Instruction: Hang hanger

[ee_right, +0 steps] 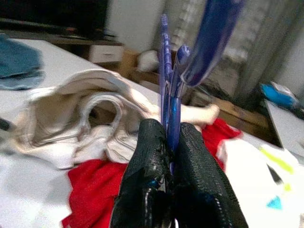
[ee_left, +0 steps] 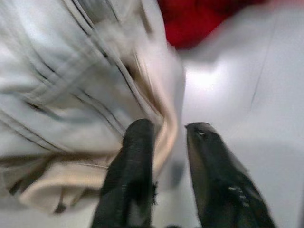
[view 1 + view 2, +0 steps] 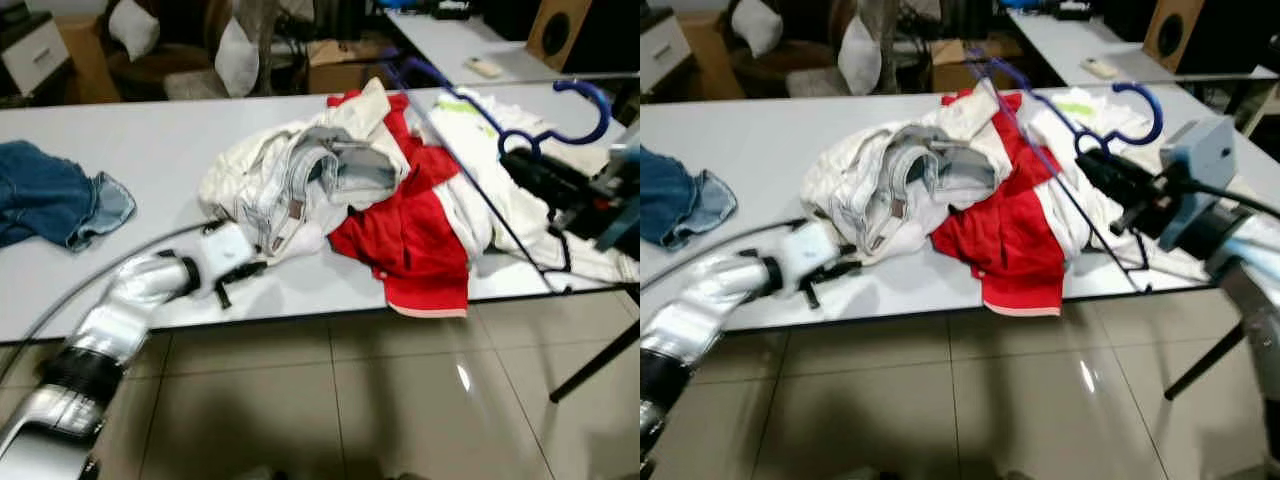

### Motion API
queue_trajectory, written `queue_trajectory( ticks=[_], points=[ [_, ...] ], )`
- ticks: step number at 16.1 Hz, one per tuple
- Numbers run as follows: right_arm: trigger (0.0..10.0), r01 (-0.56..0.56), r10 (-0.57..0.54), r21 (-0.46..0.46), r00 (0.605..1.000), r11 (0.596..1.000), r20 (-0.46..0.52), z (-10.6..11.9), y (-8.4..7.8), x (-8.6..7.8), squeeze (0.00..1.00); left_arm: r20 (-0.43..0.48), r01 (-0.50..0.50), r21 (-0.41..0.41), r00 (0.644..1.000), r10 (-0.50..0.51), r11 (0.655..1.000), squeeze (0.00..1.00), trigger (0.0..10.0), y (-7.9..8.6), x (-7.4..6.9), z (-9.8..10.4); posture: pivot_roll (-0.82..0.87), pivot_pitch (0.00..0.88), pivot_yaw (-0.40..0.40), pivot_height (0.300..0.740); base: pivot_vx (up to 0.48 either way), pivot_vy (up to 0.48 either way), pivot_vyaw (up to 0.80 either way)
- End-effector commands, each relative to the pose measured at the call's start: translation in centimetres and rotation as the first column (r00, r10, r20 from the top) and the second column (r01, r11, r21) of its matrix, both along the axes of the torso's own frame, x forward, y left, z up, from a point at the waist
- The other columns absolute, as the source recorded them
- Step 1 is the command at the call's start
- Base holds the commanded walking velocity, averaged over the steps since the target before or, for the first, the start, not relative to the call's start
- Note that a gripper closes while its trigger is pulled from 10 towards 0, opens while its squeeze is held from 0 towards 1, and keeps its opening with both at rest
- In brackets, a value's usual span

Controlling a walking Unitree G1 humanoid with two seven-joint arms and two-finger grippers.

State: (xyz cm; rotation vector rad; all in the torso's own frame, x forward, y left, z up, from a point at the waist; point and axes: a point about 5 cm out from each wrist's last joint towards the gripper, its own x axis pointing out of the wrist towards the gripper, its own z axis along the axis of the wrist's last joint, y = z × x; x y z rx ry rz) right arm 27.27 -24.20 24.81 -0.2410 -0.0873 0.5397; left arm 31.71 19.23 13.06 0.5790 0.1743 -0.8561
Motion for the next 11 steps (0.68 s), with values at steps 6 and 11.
queue_trajectory(
  ticks=[6, 11],
  points=[
    [10.0, 0.277, -0.291, 0.205, 0.956, 0.939, 0.039, -0.1, 0.4, 0.1, 0.00, 0.014, 0.056, -0.462, 0.998, -0.056, 0.885, 1.00, 10.0, 0.9, -4.1, 6.0, -0.15, 0.000, 0.075, 0.740, 0.000, 0.000, 0.00],
    [10.0, 0.382, -0.396, 0.355, 0.918, 0.853, -0.036, -2.0, 3.6, -0.1, 0.00, 0.100, -0.301, -0.493, 0.912, 0.397, 0.816, 0.42, 10.0, 0.1, -2.6, 4.4, -0.16, 0.000, 0.080, 0.740, 0.000, 0.000, 0.00]
  ],
)
